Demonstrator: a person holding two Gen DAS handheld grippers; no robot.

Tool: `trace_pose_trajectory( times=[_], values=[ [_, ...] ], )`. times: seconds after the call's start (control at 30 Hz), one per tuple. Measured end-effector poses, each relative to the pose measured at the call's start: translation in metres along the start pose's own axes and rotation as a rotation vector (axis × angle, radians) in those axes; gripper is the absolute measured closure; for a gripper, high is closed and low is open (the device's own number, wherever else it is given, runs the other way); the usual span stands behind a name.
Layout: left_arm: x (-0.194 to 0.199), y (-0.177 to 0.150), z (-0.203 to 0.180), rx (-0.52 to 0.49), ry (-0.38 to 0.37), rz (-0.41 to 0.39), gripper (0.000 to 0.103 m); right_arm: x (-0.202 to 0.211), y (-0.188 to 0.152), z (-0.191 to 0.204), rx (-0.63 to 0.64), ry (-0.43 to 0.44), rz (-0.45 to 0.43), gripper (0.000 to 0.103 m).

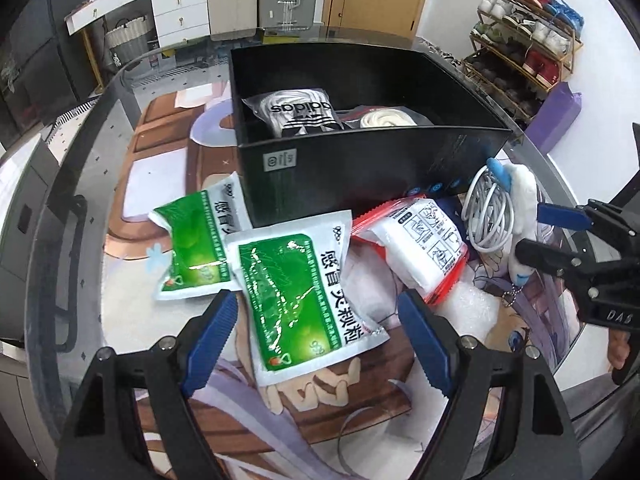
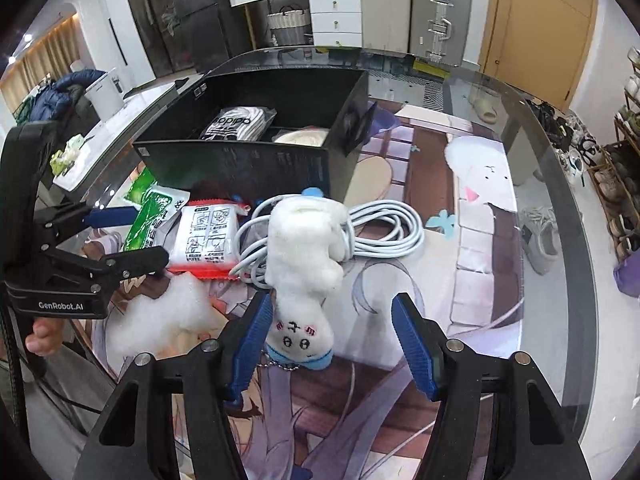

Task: Organize soft objects
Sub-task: 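Grasp the green medicine packet with left tool while right tool grasps the white plush toy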

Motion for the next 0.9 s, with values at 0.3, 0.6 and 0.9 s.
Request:
trace_pose_trajectory(
  times=[0.3, 0.6, 0.9],
  values=[
    [-0.005, 0.002, 0.003, -0.015, 0.034, 0.021, 0.024, -0.001, 0.000, 0.004, 0.011, -0.008, 0.007, 0.046],
    [-0.002, 0.005, -0.010, -0.094, 0.035, 0.012, 0.065, 0.001, 0.000, 0.009, 0.027, -0.011, 0.011, 0.072],
    [0.013, 0.001, -0.015, -0.090, -0.039, 0.007, 0.072, 0.016, 0.002, 0.017, 0.044, 0.014, -0.008, 0.077]
  ],
)
Point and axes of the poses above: each gripper's, at about its wrist camera, not at the fingertips, and x roughly against the way its jaws point, z to its left, y to its top, the point moved 7 cm from there along -x, roughly the way its jaws point, and after that the axes turned 13 degrees about -x, right-handed, at the moved point
